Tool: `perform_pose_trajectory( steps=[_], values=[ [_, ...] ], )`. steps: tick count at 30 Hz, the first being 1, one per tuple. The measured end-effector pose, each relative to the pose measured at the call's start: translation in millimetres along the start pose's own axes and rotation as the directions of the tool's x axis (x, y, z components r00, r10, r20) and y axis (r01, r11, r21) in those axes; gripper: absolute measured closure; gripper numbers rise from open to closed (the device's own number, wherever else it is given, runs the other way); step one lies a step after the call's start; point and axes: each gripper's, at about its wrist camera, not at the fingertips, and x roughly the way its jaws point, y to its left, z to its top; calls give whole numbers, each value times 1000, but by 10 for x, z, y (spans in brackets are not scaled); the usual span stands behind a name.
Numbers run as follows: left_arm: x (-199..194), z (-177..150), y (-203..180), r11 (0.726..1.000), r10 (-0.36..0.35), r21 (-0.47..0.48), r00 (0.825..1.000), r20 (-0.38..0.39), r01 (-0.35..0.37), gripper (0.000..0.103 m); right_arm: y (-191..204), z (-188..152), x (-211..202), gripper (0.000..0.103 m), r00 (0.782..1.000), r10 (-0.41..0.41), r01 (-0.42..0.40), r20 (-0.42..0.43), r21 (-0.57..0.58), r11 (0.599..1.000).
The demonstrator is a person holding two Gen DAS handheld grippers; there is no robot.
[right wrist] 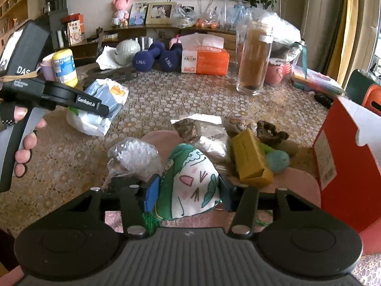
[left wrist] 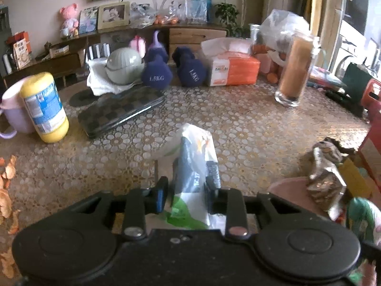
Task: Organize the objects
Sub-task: 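Carry the plush toy with the right gripper while the left gripper grasps the plastic bag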
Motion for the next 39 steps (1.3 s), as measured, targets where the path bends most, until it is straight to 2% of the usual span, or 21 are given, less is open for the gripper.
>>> perform_pose_trajectory(
  steps=[2, 11, 17, 25, 30, 36, 39],
  values=[
    [-110, 32, -35, 1000, 10, 21, 1000, -10, -9, 73, -37, 26, -86, 52, 1000, 1, -2, 11, 12, 1000],
    [-707, 242, -255, 994, -107, 5, 994, -2, 107, 73, -368, 226, -669, 52, 998, 32, -35, 55, 64, 997],
    [-1121, 412, -644, 983, -181, 43, 984, 9, 180, 73, -756, 349, -1094, 52, 995, 25, -37, 100, 122, 992],
    [-1340, 563, -1315, 956, -264, 126, 964, -27, 265, 72, -1319, 457, -1535, 52, 989, -53, 34, 136, 139, 990],
    [-1410, 598, -1844, 928, -305, 210, 951, -43, 308, 72, -1710, 479, -1721, 52, 982, -118, 92, 149, 168, 982],
    [-1398, 610, -2488, 894, -337, 294, 940, -58, 339, 72, -2140, 452, -1835, 52, 967, -204, 175, 153, 187, 967],
    [-1357, 605, -2805, 875, -330, 356, 942, -55, 327, 70, -2343, 406, -1825, 52, 962, -232, 202, 143, 198, 959]
  ],
)
